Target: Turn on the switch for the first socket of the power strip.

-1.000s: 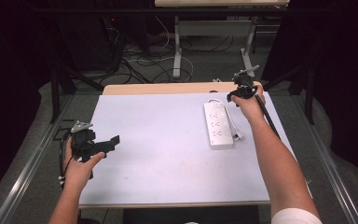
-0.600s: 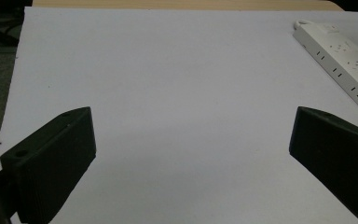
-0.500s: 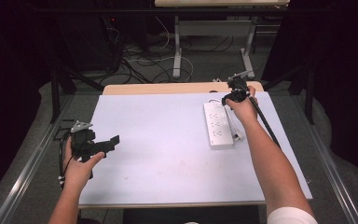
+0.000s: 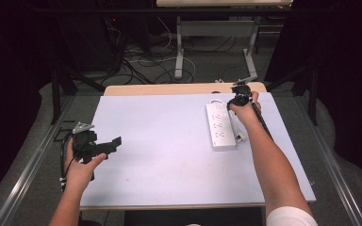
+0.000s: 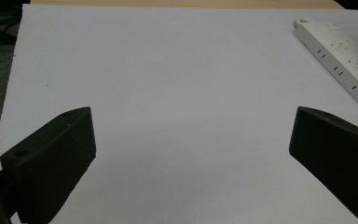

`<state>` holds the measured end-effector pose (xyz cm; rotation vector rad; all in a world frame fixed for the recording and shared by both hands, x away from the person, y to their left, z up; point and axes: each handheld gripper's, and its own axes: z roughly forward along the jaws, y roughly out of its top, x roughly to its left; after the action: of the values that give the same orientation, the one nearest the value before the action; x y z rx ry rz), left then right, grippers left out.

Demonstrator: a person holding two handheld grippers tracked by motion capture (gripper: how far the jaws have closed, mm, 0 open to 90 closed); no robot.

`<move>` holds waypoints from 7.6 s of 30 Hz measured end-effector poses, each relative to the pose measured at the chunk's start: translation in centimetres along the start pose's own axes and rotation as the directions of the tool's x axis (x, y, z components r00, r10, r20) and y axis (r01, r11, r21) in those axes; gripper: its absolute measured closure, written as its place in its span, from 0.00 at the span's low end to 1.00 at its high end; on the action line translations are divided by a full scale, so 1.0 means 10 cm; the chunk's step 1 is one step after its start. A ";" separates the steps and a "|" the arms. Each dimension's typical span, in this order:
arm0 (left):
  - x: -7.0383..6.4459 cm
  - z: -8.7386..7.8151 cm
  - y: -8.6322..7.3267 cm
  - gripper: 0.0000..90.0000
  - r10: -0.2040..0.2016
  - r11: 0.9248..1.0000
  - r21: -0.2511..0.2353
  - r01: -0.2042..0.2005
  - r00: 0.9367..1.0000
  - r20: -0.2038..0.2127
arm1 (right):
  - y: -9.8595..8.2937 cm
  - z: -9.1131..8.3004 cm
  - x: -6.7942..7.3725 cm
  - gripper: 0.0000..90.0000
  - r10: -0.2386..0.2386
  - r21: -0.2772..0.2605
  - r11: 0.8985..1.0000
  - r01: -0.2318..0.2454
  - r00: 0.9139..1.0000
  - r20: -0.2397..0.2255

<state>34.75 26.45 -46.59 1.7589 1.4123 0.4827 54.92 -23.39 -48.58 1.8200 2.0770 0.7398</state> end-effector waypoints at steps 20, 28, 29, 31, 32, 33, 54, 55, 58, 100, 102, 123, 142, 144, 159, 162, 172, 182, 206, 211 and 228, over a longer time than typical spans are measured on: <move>0.01 -0.01 0.00 0.01 -0.001 1.000 0.002 0.001 1.000 0.000 | -0.03 0.19 0.09 1.00 0.013 0.032 0.999 -0.012 0.999 -0.041; 0.01 0.00 0.00 0.01 -0.001 1.000 0.003 0.001 1.000 0.001 | -0.02 0.23 0.08 1.00 0.015 0.031 0.999 -0.014 0.999 -0.039; 0.01 0.00 0.00 0.01 -0.002 1.000 0.003 0.002 1.000 0.001 | -0.02 0.24 0.07 1.00 0.018 0.036 0.999 -0.016 0.999 -0.045; 0.02 0.00 0.00 0.01 -0.002 1.000 0.002 0.002 1.000 0.001 | -0.03 0.25 0.07 1.00 0.022 0.038 0.999 -0.020 0.999 -0.047; 0.01 0.00 -0.01 0.01 -0.003 1.000 0.000 0.003 1.000 0.001 | -0.03 0.25 0.07 1.00 0.022 0.038 0.999 -0.020 0.999 -0.047; 0.02 0.00 0.00 0.01 -0.002 1.000 0.004 0.002 1.000 0.001 | -0.03 0.26 0.06 1.00 0.021 0.039 0.999 -0.019 0.999 -0.044; 0.02 0.00 -0.01 0.01 -0.007 1.000 0.001 0.007 1.000 0.003 | -0.03 0.31 0.04 1.00 0.036 0.035 0.999 -0.035 0.999 -0.037; 0.02 0.00 -0.01 0.01 -0.006 1.000 -0.001 0.006 1.000 0.002 | -0.03 0.31 0.04 1.00 0.037 0.033 0.999 -0.035 0.999 -0.039; 0.02 0.00 -0.01 0.01 -0.007 1.000 -0.001 0.007 1.000 0.003 | -0.04 0.31 0.04 1.00 0.036 0.032 0.999 -0.035 0.999 -0.039; 0.02 0.00 -0.01 0.01 -0.007 1.000 -0.002 0.007 1.000 0.001 | -0.05 0.34 0.04 0.95 0.065 0.024 0.998 -0.064 0.996 -0.054; 0.02 0.00 0.00 0.01 -0.007 1.000 -0.002 0.007 1.000 0.001 | -0.05 0.34 0.04 0.93 0.058 0.020 0.998 -0.057 0.997 -0.051; 0.02 0.01 -0.01 0.01 -0.004 1.000 0.002 0.004 1.000 0.002 | -0.02 0.28 0.02 0.79 0.040 0.035 0.999 -0.039 0.998 -0.046; 0.01 0.01 -0.01 0.01 0.004 1.000 0.006 -0.004 1.000 0.003 | 0.00 0.17 0.03 0.50 0.000 0.011 1.000 0.001 0.999 -0.034; 0.01 0.01 -0.01 0.01 0.006 1.000 0.008 -0.006 1.000 0.002 | 0.01 0.16 0.04 0.47 -0.007 0.005 1.000 0.007 0.999 -0.038; -0.01 0.02 -0.01 0.01 0.002 1.000 0.005 -0.002 1.000 0.002 | -0.02 0.02 0.03 0.29 -0.070 -0.023 0.997 0.070 0.998 0.007; -0.01 0.01 -0.01 0.01 0.003 1.000 0.007 -0.003 1.000 0.001 | -0.02 -0.01 0.02 0.29 -0.076 -0.029 0.997 0.077 0.997 0.007; -0.02 0.01 -0.01 0.01 0.005 1.000 0.002 -0.005 1.000 0.003 | -0.05 -0.09 0.05 0.25 -0.108 -0.027 0.994 0.108 0.994 -0.006; -0.03 0.02 -0.01 0.01 0.008 1.000 0.004 -0.008 1.000 0.005 | -0.08 -0.10 0.17 0.21 -0.135 -0.030 0.991 0.134 0.991 -0.027; -0.04 0.01 -0.01 0.01 0.010 1.000 0.006 -0.010 1.000 0.008 | -0.18 -0.39 0.30 0.02 -0.247 -0.065 0.968 0.244 0.967 -0.054; -0.04 0.01 -0.01 0.01 0.009 1.000 0.007 -0.009 1.000 0.008 | -0.21 -0.52 0.33 0.00 -0.271 -0.089 0.960 0.267 0.961 -0.046; -0.05 0.00 0.00 0.01 0.010 1.000 0.002 -0.010 1.000 0.015 | -0.35 -0.94 0.36 0.00 -0.305 -0.160 0.945 0.286 0.946 -0.108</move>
<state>34.59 25.98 -46.46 1.7687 1.3943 0.4723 46.45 -21.94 -42.23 1.3746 2.2479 0.9175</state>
